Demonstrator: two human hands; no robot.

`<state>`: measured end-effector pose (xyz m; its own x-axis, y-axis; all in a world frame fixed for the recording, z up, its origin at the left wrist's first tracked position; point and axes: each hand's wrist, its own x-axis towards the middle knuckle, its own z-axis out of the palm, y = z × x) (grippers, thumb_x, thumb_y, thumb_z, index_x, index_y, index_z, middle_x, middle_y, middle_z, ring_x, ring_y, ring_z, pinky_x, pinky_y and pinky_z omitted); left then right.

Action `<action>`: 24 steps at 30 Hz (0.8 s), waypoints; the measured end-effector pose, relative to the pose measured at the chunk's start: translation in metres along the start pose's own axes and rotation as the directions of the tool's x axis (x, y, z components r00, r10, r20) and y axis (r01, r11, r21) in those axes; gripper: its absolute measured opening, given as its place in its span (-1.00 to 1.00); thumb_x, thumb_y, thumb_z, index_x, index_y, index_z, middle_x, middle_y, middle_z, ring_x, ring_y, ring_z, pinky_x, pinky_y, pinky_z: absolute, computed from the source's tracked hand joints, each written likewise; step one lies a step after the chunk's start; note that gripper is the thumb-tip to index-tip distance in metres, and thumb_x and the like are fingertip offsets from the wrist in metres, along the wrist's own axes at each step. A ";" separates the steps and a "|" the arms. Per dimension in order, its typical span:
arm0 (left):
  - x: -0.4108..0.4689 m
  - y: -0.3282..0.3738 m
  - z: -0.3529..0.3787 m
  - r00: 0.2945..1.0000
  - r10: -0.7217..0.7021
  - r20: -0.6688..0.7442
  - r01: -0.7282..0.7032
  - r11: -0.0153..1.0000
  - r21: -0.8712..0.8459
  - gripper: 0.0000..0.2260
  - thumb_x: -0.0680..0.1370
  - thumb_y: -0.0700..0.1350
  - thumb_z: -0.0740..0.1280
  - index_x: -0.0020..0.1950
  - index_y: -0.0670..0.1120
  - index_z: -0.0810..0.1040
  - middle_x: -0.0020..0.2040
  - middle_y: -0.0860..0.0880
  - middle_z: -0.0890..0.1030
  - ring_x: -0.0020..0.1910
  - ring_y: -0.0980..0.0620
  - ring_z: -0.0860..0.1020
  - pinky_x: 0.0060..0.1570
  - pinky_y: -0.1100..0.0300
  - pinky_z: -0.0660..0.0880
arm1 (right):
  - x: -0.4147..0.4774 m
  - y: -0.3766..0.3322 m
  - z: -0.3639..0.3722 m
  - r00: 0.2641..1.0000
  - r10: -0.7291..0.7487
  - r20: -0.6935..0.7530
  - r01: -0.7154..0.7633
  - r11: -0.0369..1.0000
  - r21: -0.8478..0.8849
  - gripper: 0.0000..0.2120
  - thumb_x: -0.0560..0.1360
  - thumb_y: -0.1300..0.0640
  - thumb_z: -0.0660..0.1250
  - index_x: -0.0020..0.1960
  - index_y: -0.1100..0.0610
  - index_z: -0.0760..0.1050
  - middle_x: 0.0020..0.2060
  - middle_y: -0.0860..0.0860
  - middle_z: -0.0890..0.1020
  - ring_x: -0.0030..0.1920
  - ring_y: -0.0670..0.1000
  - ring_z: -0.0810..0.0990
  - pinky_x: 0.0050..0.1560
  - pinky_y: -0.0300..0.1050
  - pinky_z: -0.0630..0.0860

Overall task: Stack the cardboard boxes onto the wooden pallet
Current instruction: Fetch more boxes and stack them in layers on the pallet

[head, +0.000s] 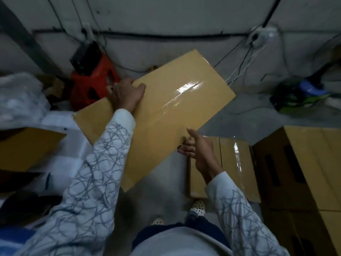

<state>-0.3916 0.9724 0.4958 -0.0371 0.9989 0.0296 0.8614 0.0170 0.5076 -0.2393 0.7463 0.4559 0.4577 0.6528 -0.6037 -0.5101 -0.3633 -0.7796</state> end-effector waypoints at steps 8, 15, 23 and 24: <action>-0.039 0.049 -0.069 0.938 0.329 -0.109 -0.317 0.941 0.116 -0.49 0.49 0.27 0.23 0.25 -0.02 0.65 0.15 -0.17 0.68 0.22 -0.15 0.56 0.38 -0.07 0.18 | -0.103 0.019 0.017 0.987 -0.124 -0.099 0.140 0.975 0.170 -0.68 0.60 0.05 0.44 0.10 0.32 0.50 0.00 0.38 0.67 -0.25 0.19 0.72 -0.36 -0.08 0.66; -0.124 0.062 -0.044 0.881 0.468 0.069 -0.472 0.869 0.146 -0.47 0.47 0.31 0.23 0.21 -0.02 0.66 0.12 -0.16 0.68 0.19 -0.17 0.57 0.32 -0.05 0.23 | -0.165 0.074 -0.038 0.965 -0.065 -0.255 0.135 0.953 0.270 -0.56 0.58 0.07 0.46 0.22 0.43 0.49 -0.14 0.28 0.58 -0.36 0.14 0.65 -0.26 0.07 0.71; -0.354 0.050 0.045 0.650 0.666 0.365 -0.719 0.695 0.011 -0.61 0.50 0.20 0.30 0.15 -0.04 0.64 0.11 -0.12 0.64 0.17 -0.14 0.52 0.33 -0.09 0.25 | -0.276 0.214 -0.174 0.884 0.339 -0.323 -0.085 0.794 0.603 -0.53 0.57 0.01 0.47 0.29 0.30 0.43 -0.07 0.27 0.59 -0.19 0.32 0.70 -0.22 0.20 0.69; -0.390 0.050 0.062 0.601 0.690 0.405 -0.753 0.658 -0.004 -0.61 0.50 0.20 0.29 0.14 -0.03 0.65 0.09 -0.11 0.65 0.15 -0.13 0.53 0.34 -0.10 0.26 | -0.294 0.235 -0.195 0.872 0.377 -0.312 -0.103 0.765 0.636 -0.45 0.55 -0.03 0.48 0.34 0.29 0.38 -0.01 0.30 0.59 -0.13 0.34 0.70 -0.18 0.23 0.69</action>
<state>-0.3025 0.5866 0.4569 0.7766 0.6297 0.0194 0.5928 -0.7408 0.3158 -0.3519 0.3393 0.4182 0.4345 0.2246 -0.8722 -0.9002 0.0776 -0.4284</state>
